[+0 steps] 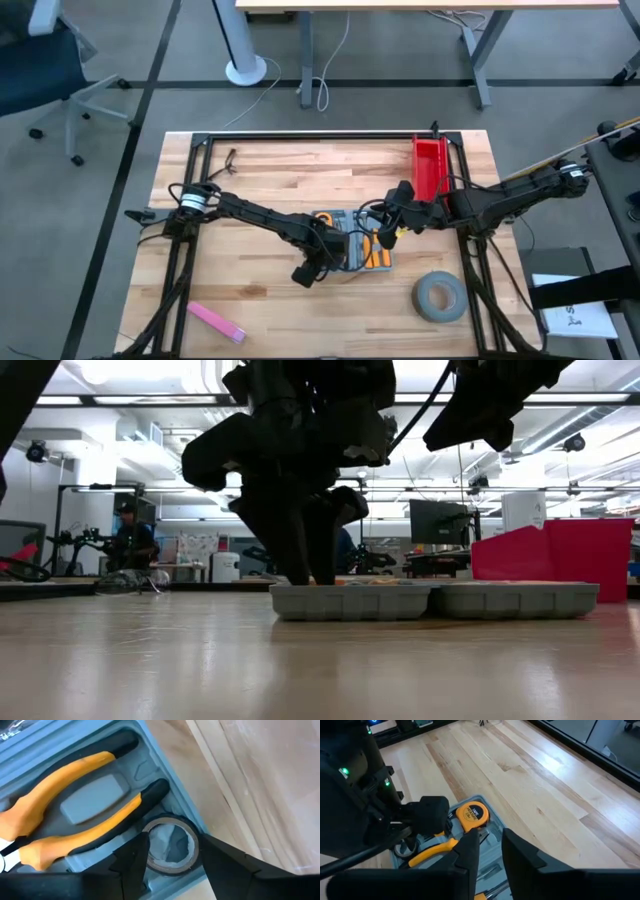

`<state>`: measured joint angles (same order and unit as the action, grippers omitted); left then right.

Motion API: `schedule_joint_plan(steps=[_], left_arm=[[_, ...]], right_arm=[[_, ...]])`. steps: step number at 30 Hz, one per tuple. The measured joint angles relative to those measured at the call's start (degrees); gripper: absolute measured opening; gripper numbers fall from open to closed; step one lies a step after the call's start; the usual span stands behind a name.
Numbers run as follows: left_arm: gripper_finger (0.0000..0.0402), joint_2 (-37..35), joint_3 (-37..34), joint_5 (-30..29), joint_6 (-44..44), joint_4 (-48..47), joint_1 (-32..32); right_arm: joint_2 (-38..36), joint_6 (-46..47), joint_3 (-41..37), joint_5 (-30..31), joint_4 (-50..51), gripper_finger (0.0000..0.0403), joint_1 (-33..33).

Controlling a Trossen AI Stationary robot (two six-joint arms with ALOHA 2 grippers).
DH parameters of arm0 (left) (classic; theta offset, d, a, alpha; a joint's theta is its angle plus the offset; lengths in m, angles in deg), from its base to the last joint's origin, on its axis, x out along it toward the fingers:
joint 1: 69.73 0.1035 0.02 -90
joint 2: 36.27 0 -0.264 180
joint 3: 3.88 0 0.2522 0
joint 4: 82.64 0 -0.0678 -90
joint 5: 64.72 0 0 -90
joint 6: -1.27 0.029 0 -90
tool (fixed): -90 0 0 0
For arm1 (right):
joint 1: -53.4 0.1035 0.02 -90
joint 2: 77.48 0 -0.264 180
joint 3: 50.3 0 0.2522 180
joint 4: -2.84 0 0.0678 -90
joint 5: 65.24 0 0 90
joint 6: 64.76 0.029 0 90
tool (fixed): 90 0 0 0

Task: Prefit tool cases
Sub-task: Put the black electrical tape into the gray pre-fit tool case

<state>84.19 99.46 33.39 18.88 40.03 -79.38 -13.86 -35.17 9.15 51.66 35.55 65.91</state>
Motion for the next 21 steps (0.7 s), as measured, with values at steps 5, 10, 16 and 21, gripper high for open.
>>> schedule_joint_plan(steps=[5,10,16,21], left_arm=[[0.0171,0.05,-0.07,-0.01,-0.15,1.12,0.00],[0.0167,-0.09,-0.09,-0.12,-1.11,-0.06,0.00],[0.0178,-0.27,2.94,-0.80,-1.63,-3.22,0.02],[0.0187,-0.29,3.48,-1.66,-1.44,-4.47,0.02]], right_arm=[[0.00,0.01,0.00,-0.03,-0.01,0.0055,0.00],[0.00,0.36,0.00,-0.33,0.00,0.0054,0.00],[0.00,0.37,0.00,-0.33,0.00,0.0067,0.00],[0.01,0.45,0.00,-0.34,0.00,0.0073,0.15]])
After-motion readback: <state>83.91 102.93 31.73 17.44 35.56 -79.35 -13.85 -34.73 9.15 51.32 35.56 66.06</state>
